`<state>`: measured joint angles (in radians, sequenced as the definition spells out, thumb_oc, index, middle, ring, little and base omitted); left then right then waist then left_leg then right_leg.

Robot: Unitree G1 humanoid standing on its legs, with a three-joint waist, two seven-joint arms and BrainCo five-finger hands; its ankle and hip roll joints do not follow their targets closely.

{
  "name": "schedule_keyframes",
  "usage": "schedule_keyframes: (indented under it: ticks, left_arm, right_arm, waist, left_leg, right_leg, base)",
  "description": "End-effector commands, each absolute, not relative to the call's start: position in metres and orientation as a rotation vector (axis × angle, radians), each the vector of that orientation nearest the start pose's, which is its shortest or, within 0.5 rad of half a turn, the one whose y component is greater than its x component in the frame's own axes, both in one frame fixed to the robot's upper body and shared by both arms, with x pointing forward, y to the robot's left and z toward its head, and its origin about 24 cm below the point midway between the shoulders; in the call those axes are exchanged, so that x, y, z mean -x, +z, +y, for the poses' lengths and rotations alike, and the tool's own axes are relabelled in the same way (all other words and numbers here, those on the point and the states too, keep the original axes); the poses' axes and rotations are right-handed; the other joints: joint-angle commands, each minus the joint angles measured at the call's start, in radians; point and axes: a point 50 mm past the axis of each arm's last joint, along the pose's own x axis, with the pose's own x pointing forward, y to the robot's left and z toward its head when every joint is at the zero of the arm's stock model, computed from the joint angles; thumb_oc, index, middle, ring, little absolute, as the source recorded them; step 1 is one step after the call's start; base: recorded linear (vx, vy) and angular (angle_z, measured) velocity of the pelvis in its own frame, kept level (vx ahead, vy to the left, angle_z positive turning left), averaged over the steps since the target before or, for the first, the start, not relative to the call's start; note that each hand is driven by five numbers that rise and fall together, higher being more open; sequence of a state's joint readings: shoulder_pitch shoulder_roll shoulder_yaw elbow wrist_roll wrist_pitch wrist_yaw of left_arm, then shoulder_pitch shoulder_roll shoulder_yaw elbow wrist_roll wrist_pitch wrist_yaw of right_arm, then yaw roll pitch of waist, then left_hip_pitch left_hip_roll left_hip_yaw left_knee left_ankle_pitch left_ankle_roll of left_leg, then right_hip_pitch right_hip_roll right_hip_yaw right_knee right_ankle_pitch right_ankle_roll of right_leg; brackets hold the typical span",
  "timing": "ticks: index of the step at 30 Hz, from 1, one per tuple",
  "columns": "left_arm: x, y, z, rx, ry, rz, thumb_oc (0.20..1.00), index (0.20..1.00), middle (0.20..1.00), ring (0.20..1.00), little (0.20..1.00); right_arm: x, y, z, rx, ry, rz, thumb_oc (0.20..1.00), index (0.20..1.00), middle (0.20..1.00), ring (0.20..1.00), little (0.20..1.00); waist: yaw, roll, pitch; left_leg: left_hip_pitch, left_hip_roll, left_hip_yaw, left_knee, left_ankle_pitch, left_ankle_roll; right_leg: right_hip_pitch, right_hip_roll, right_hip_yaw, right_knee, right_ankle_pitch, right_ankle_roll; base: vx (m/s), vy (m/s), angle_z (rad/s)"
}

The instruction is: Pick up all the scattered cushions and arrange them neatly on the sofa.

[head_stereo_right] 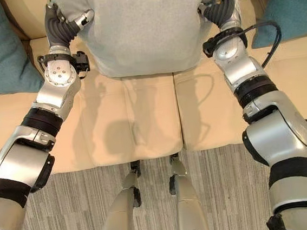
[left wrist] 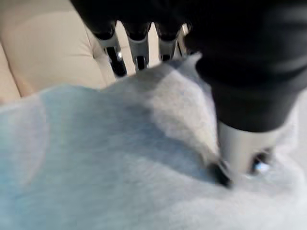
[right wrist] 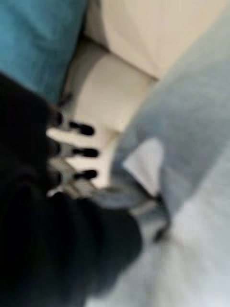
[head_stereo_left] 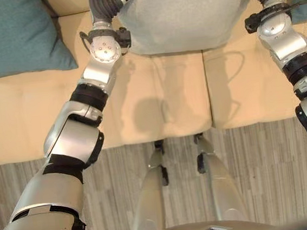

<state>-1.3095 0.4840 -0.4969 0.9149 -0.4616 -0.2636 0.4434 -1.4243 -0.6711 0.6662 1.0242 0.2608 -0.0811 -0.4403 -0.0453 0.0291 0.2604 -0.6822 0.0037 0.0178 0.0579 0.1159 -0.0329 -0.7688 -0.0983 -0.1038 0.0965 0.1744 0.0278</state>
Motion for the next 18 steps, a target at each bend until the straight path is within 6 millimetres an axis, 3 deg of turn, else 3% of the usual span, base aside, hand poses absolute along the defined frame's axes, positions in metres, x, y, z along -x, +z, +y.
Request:
schedule_keyframes:
  ticks: [1,6,7,8,12,16,18]
  left_arm:
    - [-0.403,0.339,0.163,-0.212,0.266,-0.679,1.0,1.0,1.0,1.0,1.0]
    - [-0.403,0.347,0.176,-0.25,0.314,-0.67,1.0,1.0,1.0,1.0,1.0]
    - [-0.403,0.349,0.181,-0.265,0.33,-0.666,1.0,1.0,1.0,1.0,1.0]
    - [-0.402,0.351,0.183,-0.275,0.336,-0.67,1.0,1.0,1.0,1.0,1.0]
    - [-0.394,0.366,0.222,-0.327,0.447,-0.659,1.0,1.0,1.0,1.0,1.0]
    - [-0.386,0.374,0.241,-0.321,0.531,-0.682,1.0,1.0,1.0,1.0,1.0]
    - [-0.378,0.375,0.257,-0.339,0.575,-0.705,1.0,1.0,1.0,1.0,1.0]
  right_arm:
    - [-0.401,0.366,-0.2,0.69,-0.458,-0.603,1.0,1.0,1.0,1.0,1.0]
    - [-0.4,0.37,-0.212,0.694,-0.511,-0.572,1.0,1.0,1.0,1.0,1.0]
    - [-0.399,0.37,-0.216,0.681,-0.525,-0.562,1.0,1.0,1.0,1.0,1.0]
    - [-0.398,0.371,-0.22,0.669,-0.536,-0.56,1.0,1.0,1.0,1.0,1.0]
    - [-0.387,0.38,-0.255,0.626,-0.656,-0.546,1.0,1.0,1.0,1.0,1.0]
    - [-0.374,0.39,-0.271,0.655,-0.811,-0.597,1.0,1.0,1.0,1.0,1.0]
    - [-0.363,0.394,-0.289,0.687,-0.886,-0.615,1.0,1.0,1.0,1.0,1.0]
  waist:
    - [0.022,-0.042,0.01]
    - [0.026,-0.041,0.011]
    - [0.028,-0.037,0.002]
    - [0.024,-0.04,0.009]
    - [0.023,-0.043,-0.001]
    - [0.023,-0.036,-0.008]
    - [0.021,-0.033,-0.017]
  left_leg:
    - [-0.007,-0.011,0.037,0.079,-0.095,-0.036]
    - [0.0,-0.013,0.032,0.08,-0.094,-0.036]
    - [0.013,-0.009,0.024,0.075,-0.121,-0.04]
    - [-0.002,-0.014,0.032,0.08,-0.092,-0.035]
    - [0.003,-0.014,0.033,0.082,-0.097,-0.037]
    - [0.009,-0.014,0.033,0.082,-0.102,-0.035]
    - [0.024,-0.014,0.033,0.081,-0.107,-0.035]
  right_leg:
    - [0.054,-0.045,0.01,0.025,-0.091,0.116]
    - [0.064,-0.044,0.008,0.02,-0.089,0.116]
    - [0.076,-0.037,0.015,0.02,-0.114,0.123]
    - [0.065,-0.044,0.008,0.019,-0.089,0.116]
    - [0.069,-0.042,0.005,0.02,-0.089,0.115]
    - [0.074,-0.041,0.008,0.019,-0.093,0.114]
    - [0.088,-0.039,0.013,0.018,-0.097,0.112]
  base:
    - [0.0,0.0,0.0]
    - [0.0,-0.001,0.0]
    - [0.0,0.0,0.0]
    - [0.0,0.0,0.0]
    - [-0.02,0.001,0.01]
    - [0.0,0.0,0.0]
    - [0.0,0.0,0.0]
